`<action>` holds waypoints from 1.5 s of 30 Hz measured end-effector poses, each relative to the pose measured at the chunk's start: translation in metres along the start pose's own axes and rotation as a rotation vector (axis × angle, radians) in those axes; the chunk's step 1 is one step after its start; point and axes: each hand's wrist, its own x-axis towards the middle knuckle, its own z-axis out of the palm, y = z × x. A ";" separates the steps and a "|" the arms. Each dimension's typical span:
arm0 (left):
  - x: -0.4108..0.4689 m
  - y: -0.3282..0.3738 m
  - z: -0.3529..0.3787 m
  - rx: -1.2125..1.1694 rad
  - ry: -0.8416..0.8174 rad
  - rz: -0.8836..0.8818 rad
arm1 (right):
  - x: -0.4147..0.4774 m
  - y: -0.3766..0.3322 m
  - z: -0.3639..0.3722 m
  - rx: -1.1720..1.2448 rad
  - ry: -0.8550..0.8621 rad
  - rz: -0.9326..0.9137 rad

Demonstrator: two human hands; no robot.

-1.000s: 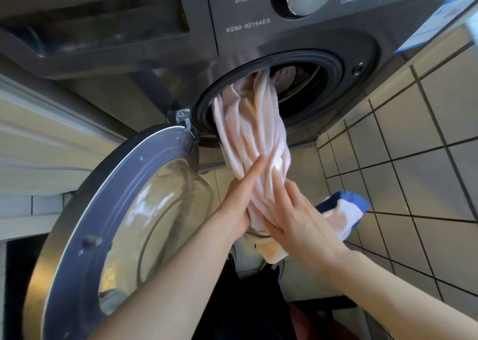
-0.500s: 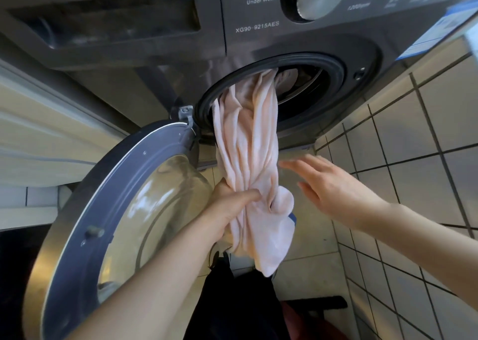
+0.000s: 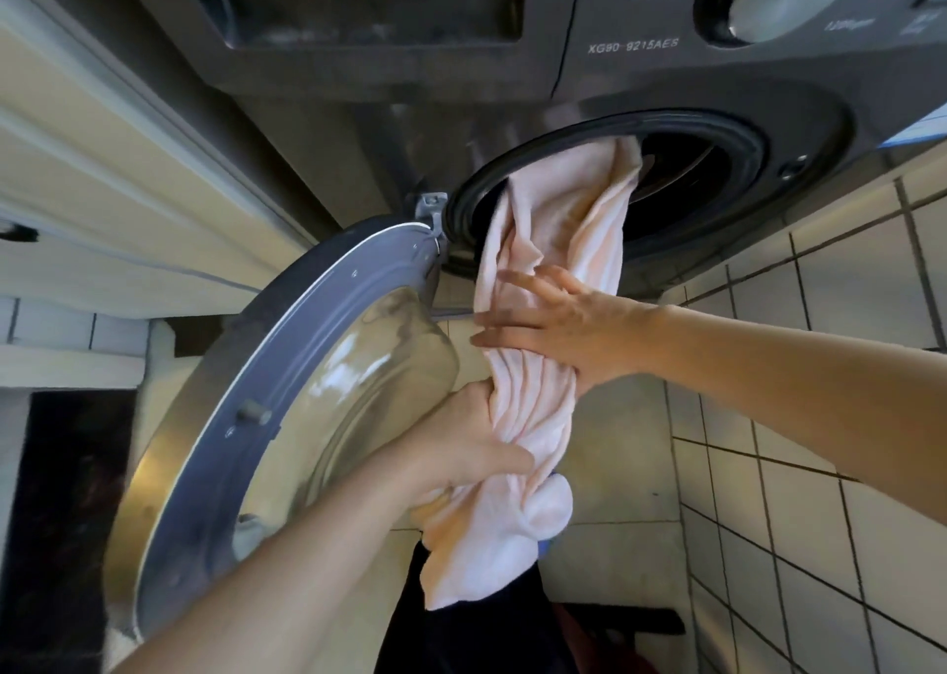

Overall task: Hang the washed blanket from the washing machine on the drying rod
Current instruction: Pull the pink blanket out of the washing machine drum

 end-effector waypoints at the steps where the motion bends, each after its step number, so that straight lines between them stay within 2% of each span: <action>1: -0.002 -0.003 0.001 0.029 -0.009 0.003 | 0.006 0.002 0.002 0.033 -0.048 -0.010; 4: -0.008 -0.011 0.006 0.130 -0.005 0.021 | 0.016 0.008 0.015 0.126 -0.203 -0.005; 8: -0.015 -0.021 0.003 0.091 0.109 0.080 | 0.016 0.009 0.035 0.090 -0.368 0.065; 14: -0.038 -0.025 -0.018 -0.043 0.377 0.203 | 0.001 0.009 0.065 0.200 -0.410 0.250; 22: -0.044 -0.034 -0.015 -0.036 0.485 0.268 | -0.001 -0.004 0.060 0.274 -0.259 0.311; 25: -0.046 -0.030 -0.016 0.214 0.438 0.403 | -0.015 0.006 0.056 0.307 -0.232 0.336; 28: -0.040 -0.021 -0.008 0.584 0.395 0.447 | -0.032 0.018 0.050 0.335 -0.183 0.484; 31: -0.024 -0.018 0.007 0.760 0.296 0.325 | -0.046 0.030 0.038 0.320 -0.126 0.615; 33: -0.011 -0.018 0.013 0.744 0.260 0.206 | -0.054 0.034 0.021 0.323 -0.104 0.652; 35: 0.004 -0.017 0.016 0.722 0.292 0.148 | -0.059 0.033 0.007 0.316 -0.084 0.658; 39: 0.024 -0.013 0.018 0.655 0.318 0.049 | -0.063 0.020 0.002 0.174 -0.048 0.571; 42: 0.022 -0.002 0.020 0.583 0.427 0.045 | -0.064 0.005 -0.002 0.114 -0.008 0.562; 45: 0.012 0.005 0.029 0.507 0.524 0.119 | -0.056 -0.014 -0.013 0.104 0.075 0.613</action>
